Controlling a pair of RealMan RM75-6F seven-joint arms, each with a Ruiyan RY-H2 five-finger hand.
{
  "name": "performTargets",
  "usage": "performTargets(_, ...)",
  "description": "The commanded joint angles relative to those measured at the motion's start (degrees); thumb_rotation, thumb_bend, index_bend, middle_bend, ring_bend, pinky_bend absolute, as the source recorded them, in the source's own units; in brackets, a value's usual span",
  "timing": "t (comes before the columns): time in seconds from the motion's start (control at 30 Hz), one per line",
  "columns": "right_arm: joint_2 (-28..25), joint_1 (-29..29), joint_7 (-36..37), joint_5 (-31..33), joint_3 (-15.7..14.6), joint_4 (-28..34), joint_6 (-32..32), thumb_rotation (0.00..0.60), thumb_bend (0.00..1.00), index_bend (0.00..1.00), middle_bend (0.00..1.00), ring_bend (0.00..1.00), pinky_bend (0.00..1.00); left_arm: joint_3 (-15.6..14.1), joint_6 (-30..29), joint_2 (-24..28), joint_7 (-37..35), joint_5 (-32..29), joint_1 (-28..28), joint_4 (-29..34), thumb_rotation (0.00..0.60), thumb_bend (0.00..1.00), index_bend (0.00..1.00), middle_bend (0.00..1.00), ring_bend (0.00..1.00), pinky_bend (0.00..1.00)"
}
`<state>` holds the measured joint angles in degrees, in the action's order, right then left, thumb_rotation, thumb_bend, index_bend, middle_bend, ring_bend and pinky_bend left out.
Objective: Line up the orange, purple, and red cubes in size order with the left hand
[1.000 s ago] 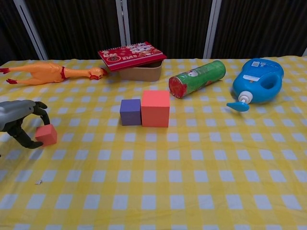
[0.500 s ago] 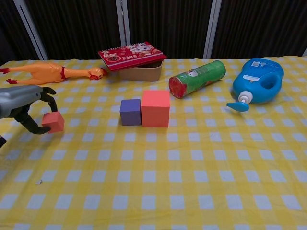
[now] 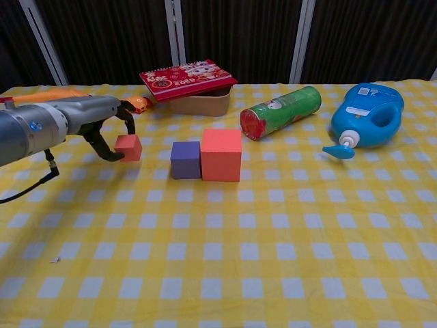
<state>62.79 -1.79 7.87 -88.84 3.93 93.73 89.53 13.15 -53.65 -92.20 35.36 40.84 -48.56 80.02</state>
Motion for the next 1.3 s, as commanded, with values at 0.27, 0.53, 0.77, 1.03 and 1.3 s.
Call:
performTargets(0.27, -0.23, -0.09, 0.42, 0.25, 0.0, 0.19, -0.37, 0.6, 0.37, 0.0, 0.0, 0.0, 0.04, 0.09, 2.76, -4.34, -1.02, -0.61, -3.12, -5.59, 0.6, 0.4, 0.41, 0.0, 0.0, 0.01)
performTargets(0.53, -0.22, -0.1, 0.35, 0.53, 0.07, 0.32, -0.48, 0.6, 0.37, 0.0, 0.0, 0.0, 0.04, -0.2, 3.9, -5.28, -1.58, -0.94, -4.22, -6.88, 0.6, 0.4, 0.41, 0.0, 0.0, 0.01)
performTargets(0.77, -0.2, -0.05, 0.32, 0.5, 0.06, 0.33, -0.38, 0.6, 0.37, 0.0, 0.0, 0.0, 0.04, -0.59, 3.34, -6.15, -1.14, -1.92, -4.58, -7.41, 0.6, 0.4, 0.41, 0.0, 0.0, 0.01)
performTargets(1.03, -0.24, -0.04, 0.41, 0.48, 0.05, 0.29, -0.38, 0.6, 0.37, 0.0, 0.0, 0.0, 0.04, -0.13, 2.84, -7.26, -1.23, -2.64, -5.22, -8.25, 0.6, 0.4, 0.41, 0.0, 0.0, 0.01)
performTargets(1.3, -0.29, -0.05, 0.49, 0.5, 0.06, 0.33, -0.42, 0.6, 0.37, 0.0, 0.0, 0.0, 0.04, -0.15, 2.82, -8.29, -0.84, -3.45, -5.81, -8.94, 0.6, 0.4, 0.41, 0.0, 0.0, 0.01)
